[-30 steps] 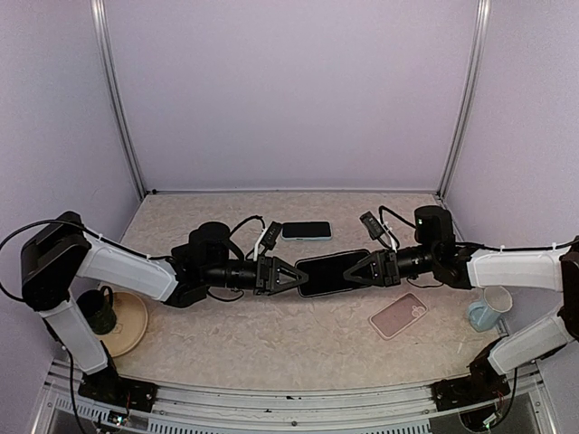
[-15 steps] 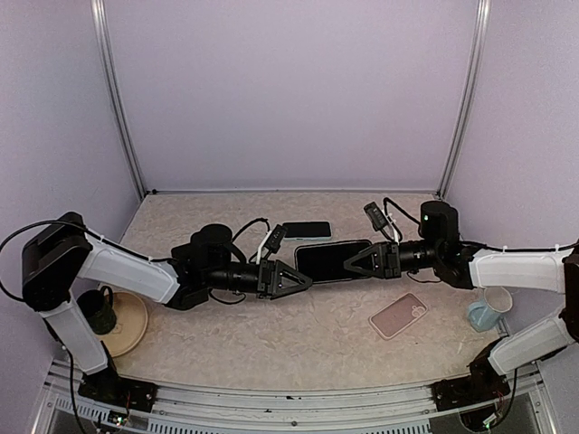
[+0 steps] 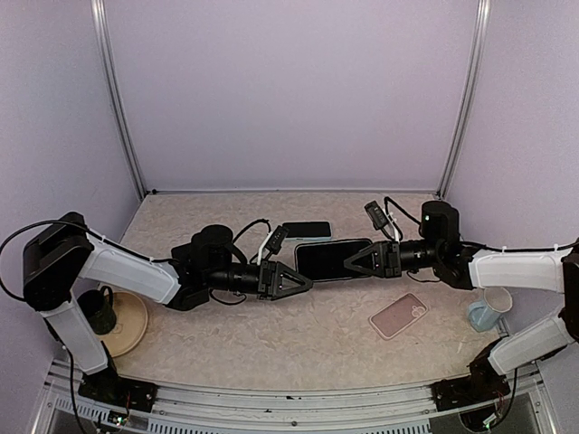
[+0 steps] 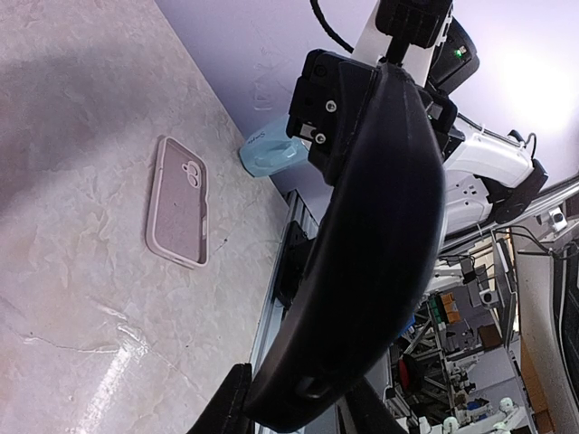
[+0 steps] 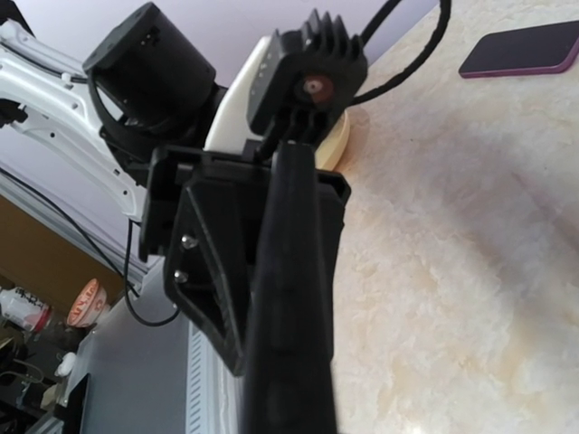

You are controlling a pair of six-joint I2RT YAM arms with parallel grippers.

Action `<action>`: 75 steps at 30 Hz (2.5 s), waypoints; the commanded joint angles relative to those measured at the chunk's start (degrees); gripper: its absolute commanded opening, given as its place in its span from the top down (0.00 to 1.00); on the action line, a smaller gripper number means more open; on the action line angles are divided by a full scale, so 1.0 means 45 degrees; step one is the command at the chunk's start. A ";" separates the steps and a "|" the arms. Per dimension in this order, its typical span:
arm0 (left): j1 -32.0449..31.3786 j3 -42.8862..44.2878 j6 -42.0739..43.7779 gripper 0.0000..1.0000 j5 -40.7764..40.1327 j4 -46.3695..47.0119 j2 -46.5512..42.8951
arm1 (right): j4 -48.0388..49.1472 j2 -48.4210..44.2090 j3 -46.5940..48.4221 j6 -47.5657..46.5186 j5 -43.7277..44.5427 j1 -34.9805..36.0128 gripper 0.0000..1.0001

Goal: Put the phone into the phone case
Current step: Press the phone case with the phone inside.

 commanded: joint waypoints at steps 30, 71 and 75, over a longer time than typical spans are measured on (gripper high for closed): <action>0.0439 0.0182 -0.0014 0.84 -0.0755 -0.0195 -0.0079 | -0.1907 0.0355 0.0345 -0.1844 0.0775 -0.0104 0.96; 0.0867 -0.0141 0.0471 1.00 0.0149 0.0747 -0.0935 | 0.0280 0.1825 -0.0629 -0.0658 -0.1667 0.0055 0.96; 0.0889 -0.0190 0.0382 1.00 0.0320 0.0869 -0.1061 | -0.0132 0.1955 -0.0500 -0.0884 -0.1442 -0.0003 0.96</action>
